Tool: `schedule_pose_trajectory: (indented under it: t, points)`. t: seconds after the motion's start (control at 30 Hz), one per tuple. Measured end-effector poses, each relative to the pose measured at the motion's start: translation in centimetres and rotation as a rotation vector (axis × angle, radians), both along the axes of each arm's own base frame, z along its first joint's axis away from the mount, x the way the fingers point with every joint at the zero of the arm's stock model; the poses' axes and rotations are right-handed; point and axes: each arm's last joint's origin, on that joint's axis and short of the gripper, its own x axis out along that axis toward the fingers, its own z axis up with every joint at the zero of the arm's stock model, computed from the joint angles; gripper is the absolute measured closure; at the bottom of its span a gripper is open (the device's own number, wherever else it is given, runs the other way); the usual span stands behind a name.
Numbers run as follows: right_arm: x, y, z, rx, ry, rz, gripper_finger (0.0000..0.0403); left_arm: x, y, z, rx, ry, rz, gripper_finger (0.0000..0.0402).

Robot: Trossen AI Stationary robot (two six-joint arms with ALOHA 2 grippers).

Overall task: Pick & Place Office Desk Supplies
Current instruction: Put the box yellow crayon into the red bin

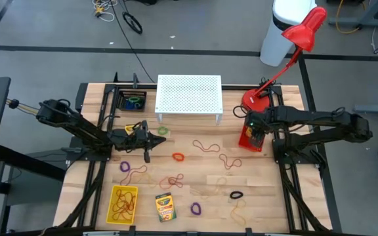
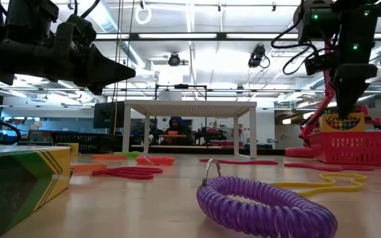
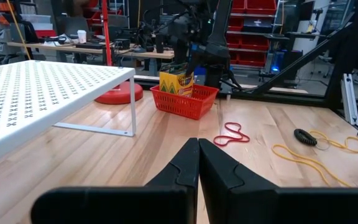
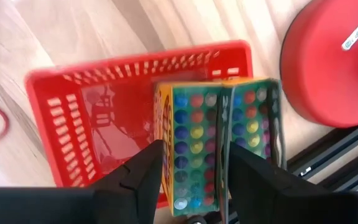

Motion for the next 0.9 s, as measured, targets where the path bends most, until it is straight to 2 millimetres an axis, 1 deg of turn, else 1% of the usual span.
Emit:
schedule_pose_trajectory:
  t: [0.2,0.33,0.4,0.5,0.57,0.63,0.7,0.8,0.83,0.87,0.9]
  points:
    - [0.4,-0.1,1.2,-0.009,-0.044,-0.011,0.0228,0.0,0.0,0.0,0.0,0.0,0.0,0.0388]
    - [0.3,-0.1,1.9,-0.033,-0.029,-0.027,0.0228,0.0,0.0,0.0,0.0,0.0,0.0,0.0388]
    - [0.1,-0.1,2.6,-0.038,-0.015,-0.026,0.0228,0.0,0.0,0.0,0.0,0.0,0.0,0.0388]
    - [-0.3,-0.2,4.3,-0.095,0.016,-0.052,0.0229,0.0,0.0,0.0,0.0,0.0,0.0,0.0388]
    - [-0.4,-0.3,5.2,-0.111,0.009,-0.076,0.0237,0.0,0.0,0.0,0.0,0.0,0.0,0.0388]
    - [-0.2,-0.3,5.5,-0.108,-0.018,-0.09,0.0258,0.0,0.0,0.0,0.0,0.0,0.0,0.0388]
    - [0.1,-0.2,5.1,-0.076,-0.046,-0.105,0.0293,0.0,0.0,0.0,0.0,0.0,0.0,0.0388]
    - [0.8,0.1,3.2,-0.008,-0.052,-0.102,0.0365,0.0,0.0,0.0,0.0,0.0,0.0,0.0388]
    - [1.0,0.4,2.6,0.0,-0.042,-0.09,0.0383,0.0,0.0,0.0,0.0,0.0,0.0,0.0388]
    - [1.2,0.8,2.1,0.002,-0.036,-0.08,0.0392,0.0,0.0,0.0,0.0,0.0,0.0,0.0388]
    - [1.4,1.1,1.6,-0.003,-0.019,-0.08,0.0391,0.0,0.0,0.0,0.0,-0.001,0.0,0.0388]
